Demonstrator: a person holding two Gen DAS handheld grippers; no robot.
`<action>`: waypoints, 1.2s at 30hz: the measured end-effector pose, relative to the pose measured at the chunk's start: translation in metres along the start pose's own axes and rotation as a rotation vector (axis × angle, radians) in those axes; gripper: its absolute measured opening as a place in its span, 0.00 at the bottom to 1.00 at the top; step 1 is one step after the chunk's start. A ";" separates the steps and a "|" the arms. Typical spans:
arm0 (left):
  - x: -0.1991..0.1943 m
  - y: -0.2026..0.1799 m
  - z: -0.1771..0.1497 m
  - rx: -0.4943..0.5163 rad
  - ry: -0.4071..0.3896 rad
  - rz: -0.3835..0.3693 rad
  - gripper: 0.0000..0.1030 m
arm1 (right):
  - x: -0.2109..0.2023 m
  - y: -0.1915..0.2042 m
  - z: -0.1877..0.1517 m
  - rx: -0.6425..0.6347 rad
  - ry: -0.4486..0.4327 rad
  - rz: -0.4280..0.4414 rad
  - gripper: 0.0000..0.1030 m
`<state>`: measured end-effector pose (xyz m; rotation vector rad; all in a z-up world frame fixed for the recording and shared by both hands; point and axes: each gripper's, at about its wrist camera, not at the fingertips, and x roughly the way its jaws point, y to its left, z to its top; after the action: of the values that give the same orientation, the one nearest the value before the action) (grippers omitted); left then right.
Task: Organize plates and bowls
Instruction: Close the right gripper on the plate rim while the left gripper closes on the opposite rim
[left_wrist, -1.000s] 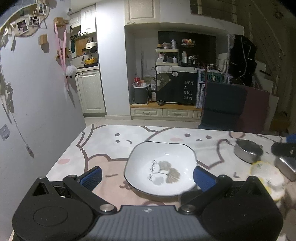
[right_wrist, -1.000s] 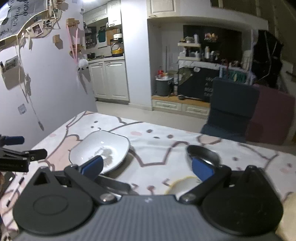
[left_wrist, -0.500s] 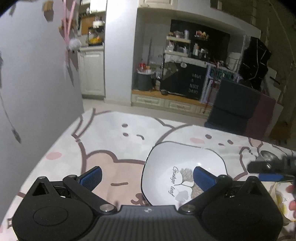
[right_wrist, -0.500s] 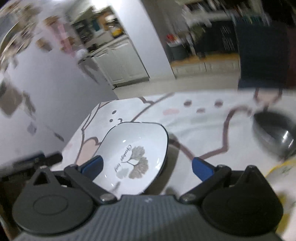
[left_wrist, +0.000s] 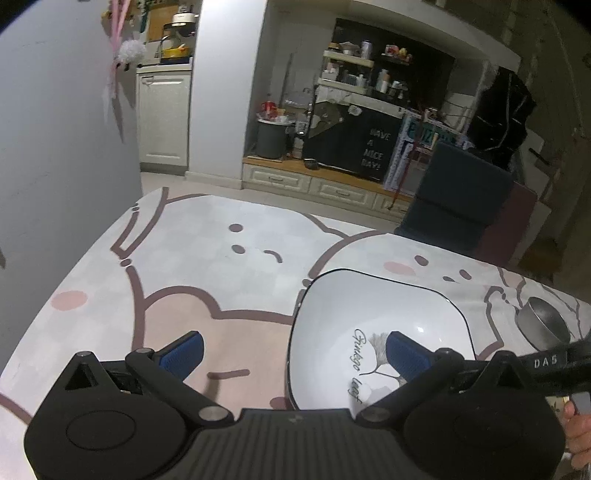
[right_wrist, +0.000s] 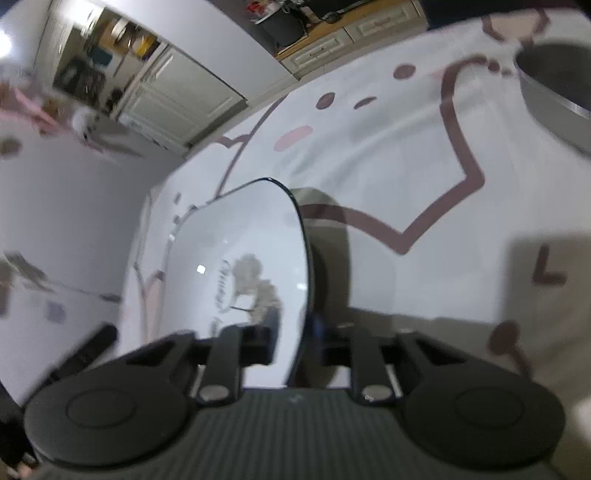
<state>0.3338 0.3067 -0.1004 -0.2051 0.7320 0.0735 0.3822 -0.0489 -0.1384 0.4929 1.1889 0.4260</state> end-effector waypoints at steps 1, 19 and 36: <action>0.002 0.000 0.000 0.002 0.003 -0.010 1.00 | 0.000 -0.001 -0.001 -0.010 0.001 -0.002 0.09; 0.048 0.003 -0.001 -0.230 0.160 -0.114 0.57 | 0.022 0.012 0.060 -0.182 -0.009 -0.046 0.07; 0.070 0.010 -0.020 -0.326 0.219 -0.104 0.14 | 0.047 0.007 0.094 -0.347 0.104 0.062 0.14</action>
<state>0.3714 0.3122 -0.1635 -0.5689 0.9241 0.0718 0.4860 -0.0302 -0.1434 0.2090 1.1712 0.7039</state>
